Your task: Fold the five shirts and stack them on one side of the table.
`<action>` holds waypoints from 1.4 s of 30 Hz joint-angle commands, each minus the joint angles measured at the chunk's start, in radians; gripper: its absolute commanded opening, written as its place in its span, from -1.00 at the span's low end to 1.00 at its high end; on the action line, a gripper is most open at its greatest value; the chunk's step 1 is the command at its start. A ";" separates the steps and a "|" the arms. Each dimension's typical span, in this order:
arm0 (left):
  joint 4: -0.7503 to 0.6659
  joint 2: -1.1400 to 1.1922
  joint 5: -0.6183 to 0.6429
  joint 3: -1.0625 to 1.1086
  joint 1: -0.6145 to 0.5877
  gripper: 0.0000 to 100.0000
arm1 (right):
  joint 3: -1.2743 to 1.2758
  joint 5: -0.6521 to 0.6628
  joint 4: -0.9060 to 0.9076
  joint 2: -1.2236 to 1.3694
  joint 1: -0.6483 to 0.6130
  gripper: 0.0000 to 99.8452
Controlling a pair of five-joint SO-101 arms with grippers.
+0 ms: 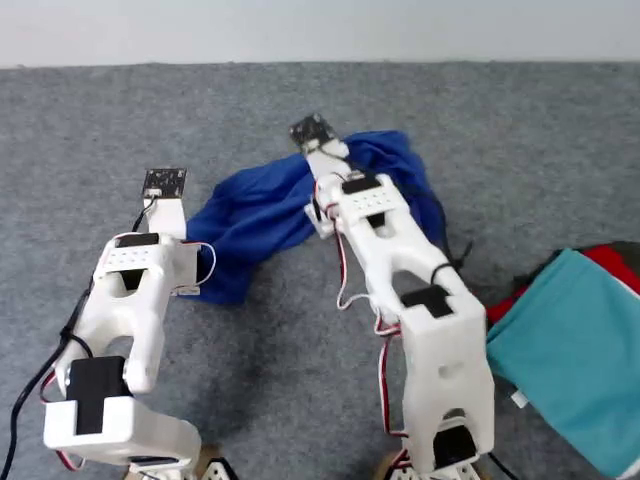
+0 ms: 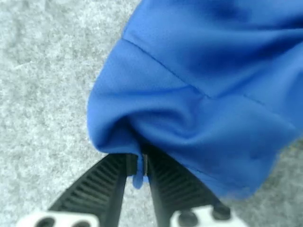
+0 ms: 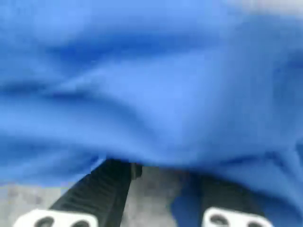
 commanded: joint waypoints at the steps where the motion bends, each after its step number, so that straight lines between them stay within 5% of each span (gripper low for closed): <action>1: -0.011 -0.018 0.006 -0.004 0.015 -0.98 | -0.338 -0.037 0.142 0.127 0.027 -0.58; 9: -0.011 -0.018 0.005 -0.004 0.017 -0.98 | -1.071 -0.037 0.501 0.372 0.091 -0.58; 16: -0.011 -0.018 0.005 -0.004 0.018 -0.98 | -1.459 -0.035 0.699 0.535 0.119 -0.58; 26: -0.011 -0.018 0.005 -0.004 0.018 -0.98 | -1.364 -0.035 0.766 0.553 0.142 -0.58; 31: -0.011 -0.018 0.005 -0.004 0.018 -0.98 | -1.303 0.072 0.720 0.562 0.148 -0.58; 42: -0.011 -0.018 0.005 -0.004 0.017 -0.98 | -1.272 0.098 0.642 0.682 0.294 -0.58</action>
